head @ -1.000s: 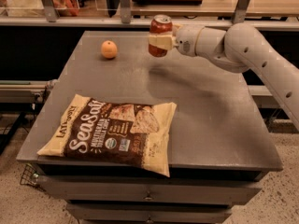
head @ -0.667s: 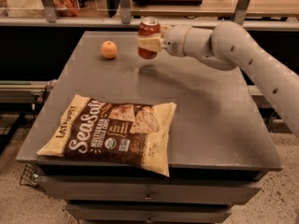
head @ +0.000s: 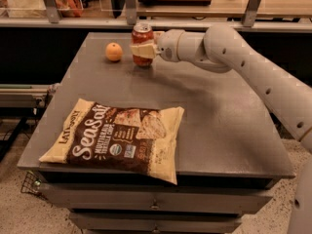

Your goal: Move coke can near orange

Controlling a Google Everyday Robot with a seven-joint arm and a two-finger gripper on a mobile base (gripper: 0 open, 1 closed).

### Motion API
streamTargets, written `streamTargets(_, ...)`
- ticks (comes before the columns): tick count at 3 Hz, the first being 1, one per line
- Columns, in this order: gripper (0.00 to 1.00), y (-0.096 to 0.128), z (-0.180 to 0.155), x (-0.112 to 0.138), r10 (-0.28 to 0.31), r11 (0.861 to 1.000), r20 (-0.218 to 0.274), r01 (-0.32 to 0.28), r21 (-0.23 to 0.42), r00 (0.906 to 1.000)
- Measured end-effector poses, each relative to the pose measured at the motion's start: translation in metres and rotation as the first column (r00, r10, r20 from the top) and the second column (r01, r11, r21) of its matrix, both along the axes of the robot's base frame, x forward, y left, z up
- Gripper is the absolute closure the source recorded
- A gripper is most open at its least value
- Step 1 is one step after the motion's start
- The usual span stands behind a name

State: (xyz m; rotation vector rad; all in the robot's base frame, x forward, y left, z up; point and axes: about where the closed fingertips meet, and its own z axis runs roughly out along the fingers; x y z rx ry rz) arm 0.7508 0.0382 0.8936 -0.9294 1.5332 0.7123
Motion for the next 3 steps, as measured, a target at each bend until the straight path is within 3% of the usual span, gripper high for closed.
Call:
streamTargets(1,0.85,0.011,-0.006,0.008,0.003,1.0,-0.007,-0.003,-0.011,1.0)
streamTargets(3,0.38,0.016,-0.014,0.019,0.002,1.0,-0.03,-0.002,-0.014,0.9996)
